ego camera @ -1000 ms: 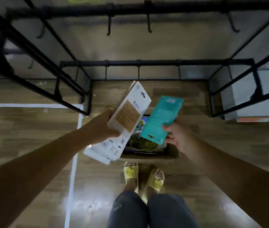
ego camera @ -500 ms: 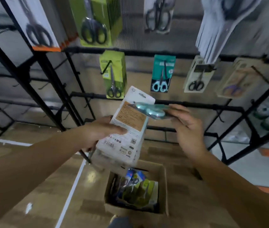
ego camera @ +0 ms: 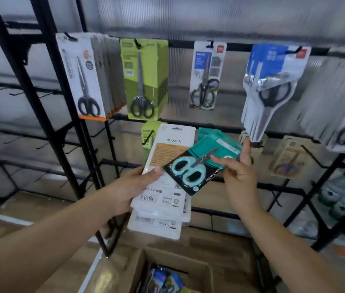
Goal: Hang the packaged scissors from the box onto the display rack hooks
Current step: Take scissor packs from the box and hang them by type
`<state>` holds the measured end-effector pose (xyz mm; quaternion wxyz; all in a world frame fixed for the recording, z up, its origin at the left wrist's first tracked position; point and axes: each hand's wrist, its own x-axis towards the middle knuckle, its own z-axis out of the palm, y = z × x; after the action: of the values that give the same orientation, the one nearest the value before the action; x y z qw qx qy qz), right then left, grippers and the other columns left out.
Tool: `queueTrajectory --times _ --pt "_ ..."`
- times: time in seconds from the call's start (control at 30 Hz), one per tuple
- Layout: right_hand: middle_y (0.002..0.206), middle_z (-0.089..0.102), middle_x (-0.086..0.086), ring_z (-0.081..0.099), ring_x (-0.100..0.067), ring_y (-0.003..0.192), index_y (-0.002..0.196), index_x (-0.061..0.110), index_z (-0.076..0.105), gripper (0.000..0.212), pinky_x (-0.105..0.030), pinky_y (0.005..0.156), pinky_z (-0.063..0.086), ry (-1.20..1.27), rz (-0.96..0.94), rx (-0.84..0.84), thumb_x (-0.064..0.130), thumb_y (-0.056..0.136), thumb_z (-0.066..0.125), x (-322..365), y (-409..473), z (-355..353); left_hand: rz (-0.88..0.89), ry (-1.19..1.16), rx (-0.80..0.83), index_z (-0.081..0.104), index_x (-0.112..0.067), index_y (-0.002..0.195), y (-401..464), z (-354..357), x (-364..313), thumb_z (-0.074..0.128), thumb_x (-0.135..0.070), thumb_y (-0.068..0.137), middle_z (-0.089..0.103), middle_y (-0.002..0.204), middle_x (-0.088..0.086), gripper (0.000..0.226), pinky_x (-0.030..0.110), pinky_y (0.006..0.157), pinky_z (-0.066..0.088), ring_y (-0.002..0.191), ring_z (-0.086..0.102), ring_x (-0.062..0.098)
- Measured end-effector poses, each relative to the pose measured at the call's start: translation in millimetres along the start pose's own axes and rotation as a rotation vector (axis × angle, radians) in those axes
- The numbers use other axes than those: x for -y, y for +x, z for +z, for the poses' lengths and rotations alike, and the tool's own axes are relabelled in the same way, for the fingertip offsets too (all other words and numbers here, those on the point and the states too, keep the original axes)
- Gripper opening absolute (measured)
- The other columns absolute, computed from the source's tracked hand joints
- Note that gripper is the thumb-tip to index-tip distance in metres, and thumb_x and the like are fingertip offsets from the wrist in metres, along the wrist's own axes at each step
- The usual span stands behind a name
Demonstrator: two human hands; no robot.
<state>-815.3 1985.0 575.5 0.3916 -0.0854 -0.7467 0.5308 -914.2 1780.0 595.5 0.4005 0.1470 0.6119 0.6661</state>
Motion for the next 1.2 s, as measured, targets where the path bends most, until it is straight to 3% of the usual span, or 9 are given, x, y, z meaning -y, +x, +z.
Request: queueTrajectory --times 0.17,0.3,0.4,0.5,0.63,0.77,0.97,1.07,1.2 --pt "0.140 0.011 0.030 0.025 0.024 0.123 0.079 0.028 0.071 0.051 -0.006 0.093 0.040 0.140 0.024 0.107 -0.021 0.079 0.055 -1 -12 20 0.016 0.067 0.013 0.059 -0.015 0.107 -3 -8 13 0.069 -0.023 0.069 0.074 0.091 0.011 0.040 0.030 0.057 0.057 0.080 0.072 0.024" --pt "0.148 0.026 0.016 0.040 -0.007 0.130 0.097 0.029 0.070 0.047 -0.027 0.097 0.048 0.227 0.338 0.047 -0.013 0.086 0.052 -15 -11 29 0.005 0.076 -0.017 0.057 -0.022 0.110 6 -10 33 0.074 -0.023 0.063 0.074 0.099 0.007 0.049 0.034 0.066 0.058 0.090 0.071 0.024" --pt "0.110 0.069 -0.009 0.069 -0.021 0.092 0.123 0.022 0.057 0.043 -0.030 0.065 0.058 0.575 0.702 0.046 -0.005 0.091 0.047 -20 -3 28 0.031 0.067 -0.044 0.059 -0.017 0.112 18 -9 43 0.075 -0.022 0.064 0.074 0.097 0.005 0.051 0.031 0.065 0.058 0.088 0.071 0.021" --pt "0.100 0.069 -0.006 0.069 -0.023 0.087 0.132 0.019 0.049 0.045 -0.032 0.062 0.058 0.406 0.733 0.023 0.004 0.090 0.056 -32 0 29 0.088 0.112 -0.030 0.061 -0.014 0.110 32 -9 49 0.075 -0.022 0.062 0.075 0.092 -0.001 0.051 0.022 0.061 0.055 0.084 0.072 0.014" --pt "0.102 0.063 -0.001 0.063 -0.014 0.089 0.136 0.020 0.047 0.058 -0.042 0.083 0.055 0.129 0.714 -0.139 -0.012 0.087 0.051 -63 7 26 0.038 0.170 -0.041 0.059 -0.010 0.111 55 -18 58 0.077 -0.012 0.068 0.074 0.099 0.004 0.047 0.033 0.078 0.056 0.094 0.069 0.020" --pt "0.119 0.060 -0.004 0.063 0.002 0.079 0.134 0.022 0.050 0.063 -0.021 0.064 0.056 -0.031 0.621 -0.177 -0.017 0.084 0.049 -83 31 17 0.056 0.350 0.035 0.064 -0.006 0.110 76 -38 57 0.072 -0.006 0.078 0.072 0.103 0.011 0.033 0.037 0.085 0.056 0.096 0.068 0.025" --pt "0.117 0.058 0.013 0.066 -0.012 0.090 0.104 0.061 0.051 0.079 -0.051 0.083 0.050 -0.288 0.518 -0.150 -0.015 0.082 0.049 -92 44 20 0.019 0.294 0.016 0.059 -0.011 0.118 109 -70 61 0.073 -0.019 0.079 0.070 0.109 0.007 0.042 0.047 0.087 0.054 0.098 0.068 0.024" --pt "0.104 0.065 0.013 0.064 -0.020 0.089 0.110 0.059 0.050 0.075 -0.041 0.077 0.054 -0.328 0.539 -0.186 -0.011 0.084 0.050 -100 39 22 0.016 0.265 0.026 0.062 -0.011 0.115 120 -77 63 0.072 -0.018 0.080 0.072 0.104 0.006 0.038 0.043 0.083 0.056 0.096 0.069 0.023" --pt "0.091 0.059 0.018 0.060 0.007 0.067 0.129 0.038 0.047 0.064 -0.011 0.070 0.049 -0.375 0.559 -0.192 -0.011 0.087 0.049 -107 29 15 -0.010 0.162 -0.018 0.060 -0.013 0.115 121 -81 70 0.075 -0.017 0.075 0.073 0.103 0.002 0.043 0.033 0.074 0.058 0.094 0.069 0.019"
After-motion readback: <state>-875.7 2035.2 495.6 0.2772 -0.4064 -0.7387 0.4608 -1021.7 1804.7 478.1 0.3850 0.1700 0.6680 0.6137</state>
